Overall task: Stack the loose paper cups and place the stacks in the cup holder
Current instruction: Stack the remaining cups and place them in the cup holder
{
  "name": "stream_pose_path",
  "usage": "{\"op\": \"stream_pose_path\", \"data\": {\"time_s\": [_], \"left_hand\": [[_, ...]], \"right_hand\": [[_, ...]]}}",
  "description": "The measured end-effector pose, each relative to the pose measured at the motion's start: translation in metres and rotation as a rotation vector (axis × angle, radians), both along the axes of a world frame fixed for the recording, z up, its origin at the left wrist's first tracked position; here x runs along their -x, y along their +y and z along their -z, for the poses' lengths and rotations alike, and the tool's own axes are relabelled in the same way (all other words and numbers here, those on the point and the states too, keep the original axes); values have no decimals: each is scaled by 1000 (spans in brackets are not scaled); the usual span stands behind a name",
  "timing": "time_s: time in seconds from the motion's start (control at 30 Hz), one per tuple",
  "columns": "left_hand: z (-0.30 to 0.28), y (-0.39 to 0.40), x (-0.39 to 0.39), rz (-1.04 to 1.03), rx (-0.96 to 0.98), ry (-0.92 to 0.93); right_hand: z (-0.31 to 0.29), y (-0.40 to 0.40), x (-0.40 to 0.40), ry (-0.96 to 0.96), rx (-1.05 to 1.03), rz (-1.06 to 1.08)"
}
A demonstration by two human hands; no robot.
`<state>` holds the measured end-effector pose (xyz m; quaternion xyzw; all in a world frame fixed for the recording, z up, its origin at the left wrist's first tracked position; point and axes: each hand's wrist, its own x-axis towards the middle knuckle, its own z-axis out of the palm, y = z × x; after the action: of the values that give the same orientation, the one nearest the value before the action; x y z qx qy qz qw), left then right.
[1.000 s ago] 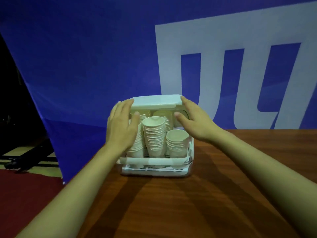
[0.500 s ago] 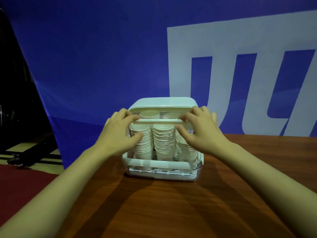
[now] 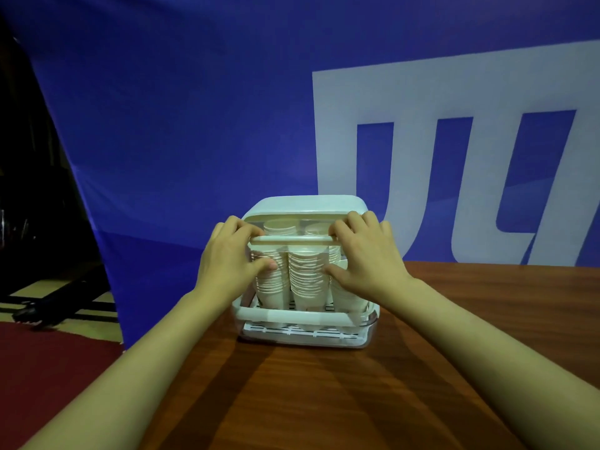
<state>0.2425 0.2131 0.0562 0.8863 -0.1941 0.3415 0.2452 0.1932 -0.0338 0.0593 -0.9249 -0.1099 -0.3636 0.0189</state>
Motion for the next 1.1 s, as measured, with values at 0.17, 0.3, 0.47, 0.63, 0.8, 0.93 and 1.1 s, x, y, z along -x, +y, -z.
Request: {"op": "stream_pose_path", "data": {"time_s": [0.17, 0.3, 0.47, 0.63, 0.8, 0.93, 1.1], "left_hand": [[10, 3, 1, 14, -25, -48], [13, 4, 2, 43, -15, -57], [25, 13, 5, 66, -56, -78], [21, 10, -1, 42, -33, -128], [20, 1, -6, -5, -74, -172], [29, 14, -1, 32, -177, -274], [39, 22, 3, 45, -221, -326]], "right_hand": [[7, 8, 1, -59, -44, 33], [7, 15, -9, -128, -55, 88], [16, 14, -9, -187, -104, 32], [25, 10, -2, -173, -29, 37], [21, 15, -8, -208, 0, 21], [29, 17, 2, -251, 26, -49], [31, 9, 5, -220, 80, -40]]}}
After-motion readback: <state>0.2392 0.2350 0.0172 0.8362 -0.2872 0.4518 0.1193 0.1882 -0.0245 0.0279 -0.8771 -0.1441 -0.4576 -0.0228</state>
